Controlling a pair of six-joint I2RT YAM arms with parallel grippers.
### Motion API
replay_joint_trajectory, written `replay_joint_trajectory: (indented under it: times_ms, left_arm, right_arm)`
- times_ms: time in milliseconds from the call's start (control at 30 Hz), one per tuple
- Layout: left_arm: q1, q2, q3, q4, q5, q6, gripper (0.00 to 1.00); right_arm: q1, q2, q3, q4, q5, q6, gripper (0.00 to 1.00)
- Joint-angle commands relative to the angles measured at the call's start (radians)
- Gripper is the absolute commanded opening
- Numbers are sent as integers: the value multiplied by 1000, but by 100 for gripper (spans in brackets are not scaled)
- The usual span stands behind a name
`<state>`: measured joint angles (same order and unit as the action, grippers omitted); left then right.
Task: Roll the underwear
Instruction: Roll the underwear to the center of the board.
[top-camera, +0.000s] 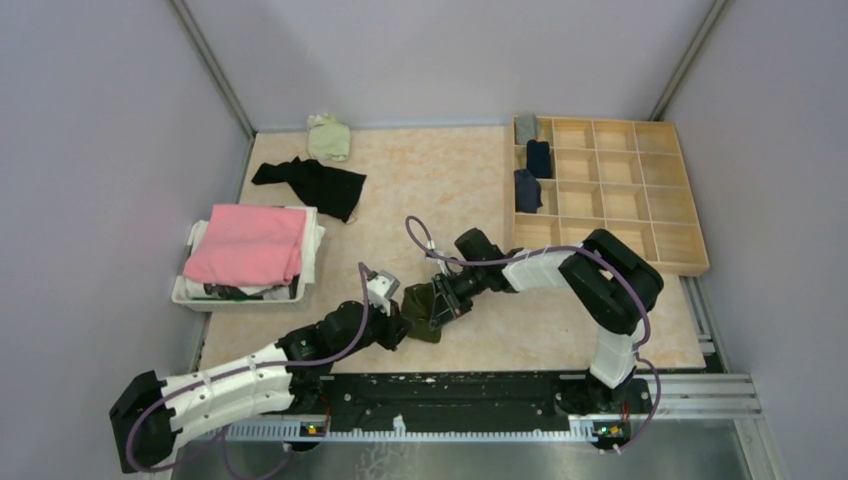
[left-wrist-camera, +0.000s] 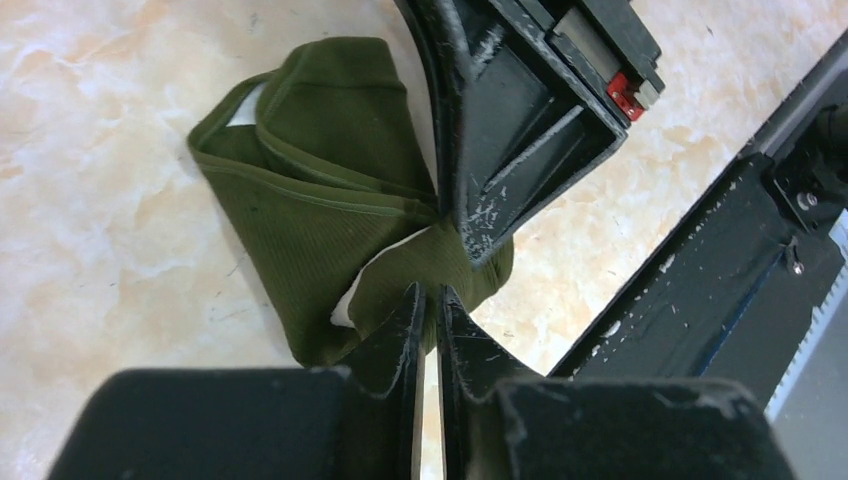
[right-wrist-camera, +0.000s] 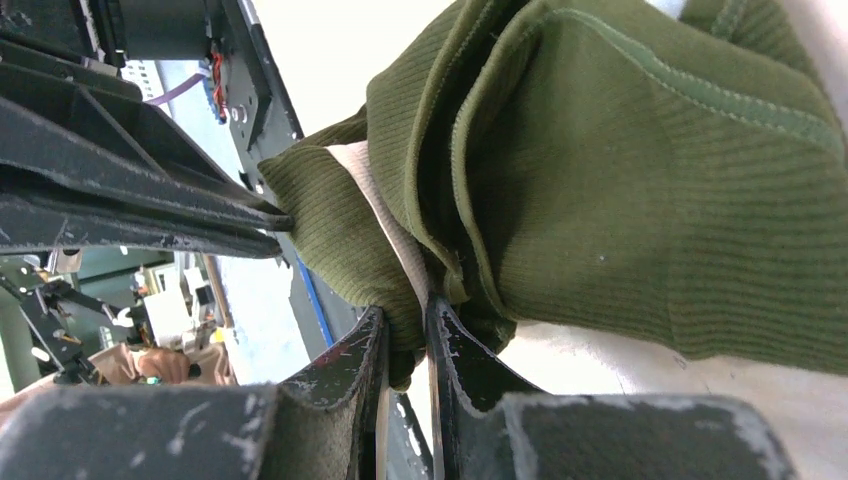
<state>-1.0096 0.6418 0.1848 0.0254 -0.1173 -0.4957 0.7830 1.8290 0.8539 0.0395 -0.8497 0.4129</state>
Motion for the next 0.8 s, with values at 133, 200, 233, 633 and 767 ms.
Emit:
replay_joint_trajectory:
  times_ms: [133,200,233,633,767]
  left_arm:
    - [0,71,31,138,113,47,13]
    - [0,96,38,153,113,49,13]
    - [1,108,40,162,111,51,12]
    - [0,228,47,202,127,33,11]
    - [0,224,45,164,7,-8,11]
  right_arm:
    - [-9,24,50,-91,73,-7,0]
    - [-9,23,48,-91,72,-4,0]
    - [-9,23,47,-90,73,-5,0]
    - [-13,23,48,-91,74,-2,1]
    - [-12,21,47,-95,74,-7,3]
